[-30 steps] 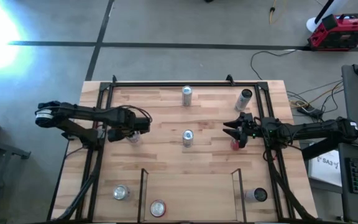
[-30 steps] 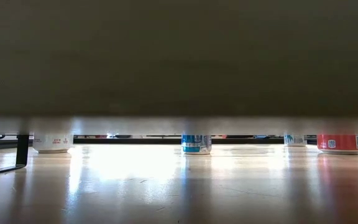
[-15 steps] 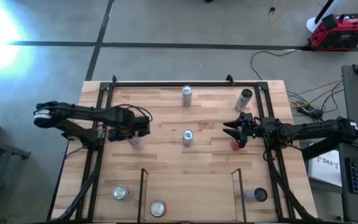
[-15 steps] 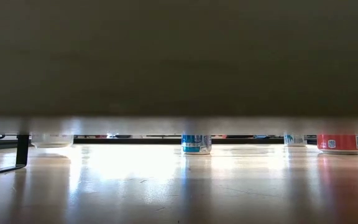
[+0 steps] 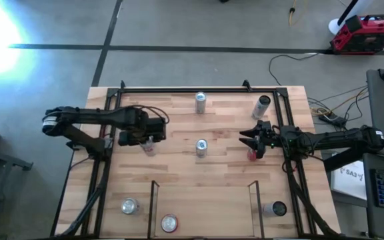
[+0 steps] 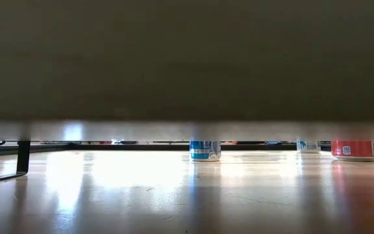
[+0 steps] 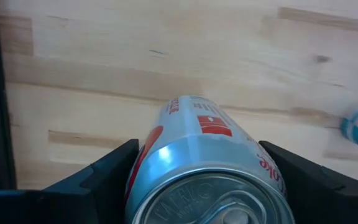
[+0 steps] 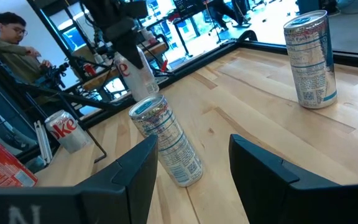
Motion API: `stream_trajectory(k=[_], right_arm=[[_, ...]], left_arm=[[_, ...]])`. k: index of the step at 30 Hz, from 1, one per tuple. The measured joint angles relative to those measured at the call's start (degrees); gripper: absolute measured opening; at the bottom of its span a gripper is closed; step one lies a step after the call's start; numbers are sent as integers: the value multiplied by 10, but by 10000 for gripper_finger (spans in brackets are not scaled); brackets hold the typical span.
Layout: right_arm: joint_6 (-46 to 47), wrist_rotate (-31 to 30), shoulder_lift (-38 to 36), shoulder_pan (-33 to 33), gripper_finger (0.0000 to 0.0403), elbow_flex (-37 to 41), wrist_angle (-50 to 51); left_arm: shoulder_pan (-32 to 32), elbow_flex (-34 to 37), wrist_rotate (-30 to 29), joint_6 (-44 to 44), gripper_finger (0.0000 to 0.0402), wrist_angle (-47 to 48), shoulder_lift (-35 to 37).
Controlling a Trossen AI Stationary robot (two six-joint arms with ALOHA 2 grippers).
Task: Place canned beverage on shelf
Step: Put the top silver soda can on the shelf
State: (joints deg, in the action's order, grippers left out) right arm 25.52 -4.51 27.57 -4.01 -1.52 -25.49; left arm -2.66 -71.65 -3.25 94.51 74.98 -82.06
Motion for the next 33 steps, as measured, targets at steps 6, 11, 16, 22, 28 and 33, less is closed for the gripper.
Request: stream_trajectory(k=[6,11,16,22,28,33], right_arm=[[0,0,0,0,183,0,0],[0,0,0,0,183,0,0],[0,0,0,0,183,0,0],[0,0,0,0,183,0,1],[0,0,0,0,183,0,1],[0,0,0,0,183,0,0]], left_arm=[[25,-138,19,-40,283,81,-107],[59,-253,-5,-49,283,112,-183],[99,-338,-21,-8,283,144,-238],[150,-389,-22,34,283,144,-274],[183,-469,-28,81,283,139,-327],[201,-568,-22,96,287,150,-402]])
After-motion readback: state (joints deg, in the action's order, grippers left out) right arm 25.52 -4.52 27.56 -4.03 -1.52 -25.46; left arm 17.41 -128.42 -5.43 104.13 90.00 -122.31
